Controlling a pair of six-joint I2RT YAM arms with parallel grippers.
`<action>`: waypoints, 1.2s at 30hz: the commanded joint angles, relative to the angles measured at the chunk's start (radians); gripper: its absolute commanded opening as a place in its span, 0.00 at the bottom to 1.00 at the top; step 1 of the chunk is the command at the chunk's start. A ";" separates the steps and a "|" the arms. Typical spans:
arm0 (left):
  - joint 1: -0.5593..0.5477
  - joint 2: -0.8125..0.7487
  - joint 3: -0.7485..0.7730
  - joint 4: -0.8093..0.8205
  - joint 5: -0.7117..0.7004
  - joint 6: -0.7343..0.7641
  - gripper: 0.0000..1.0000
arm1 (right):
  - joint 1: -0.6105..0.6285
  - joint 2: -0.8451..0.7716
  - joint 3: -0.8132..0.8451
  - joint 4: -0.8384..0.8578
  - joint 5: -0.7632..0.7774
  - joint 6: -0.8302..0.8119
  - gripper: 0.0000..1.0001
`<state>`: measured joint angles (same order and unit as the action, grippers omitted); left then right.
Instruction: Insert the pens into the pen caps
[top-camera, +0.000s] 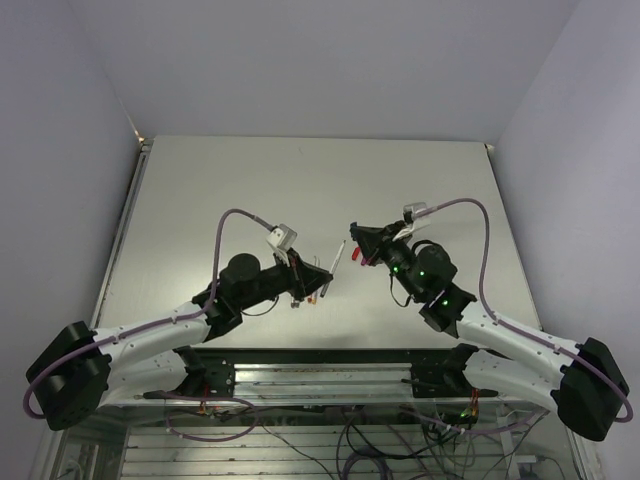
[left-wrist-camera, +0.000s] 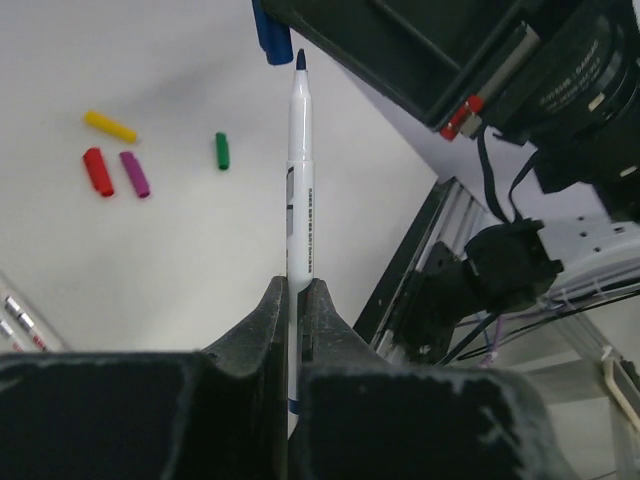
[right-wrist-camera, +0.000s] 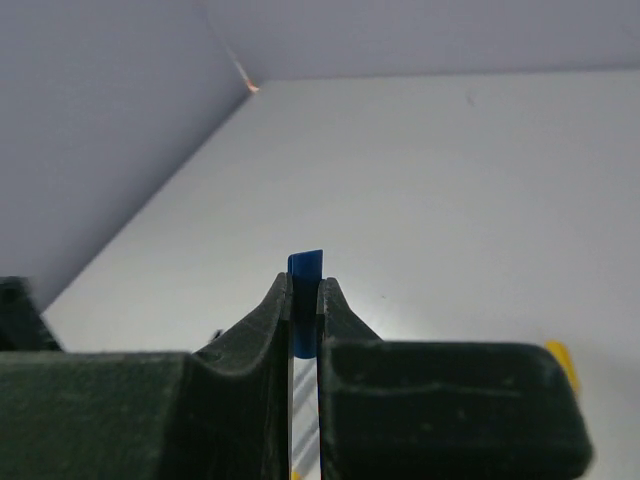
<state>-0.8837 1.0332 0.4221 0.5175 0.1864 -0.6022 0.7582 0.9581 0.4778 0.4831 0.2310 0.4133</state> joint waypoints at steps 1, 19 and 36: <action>-0.007 0.014 -0.001 0.158 0.052 -0.053 0.07 | 0.041 -0.001 -0.016 0.273 -0.050 -0.076 0.00; -0.006 0.007 -0.044 0.275 0.000 -0.110 0.07 | 0.055 0.026 -0.084 0.525 -0.080 0.025 0.00; -0.006 0.020 -0.047 0.313 0.017 -0.102 0.07 | 0.062 0.077 -0.104 0.631 -0.067 0.069 0.00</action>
<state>-0.8856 1.0595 0.3771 0.7639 0.1989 -0.7143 0.8124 1.0183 0.3824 1.0512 0.1604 0.4717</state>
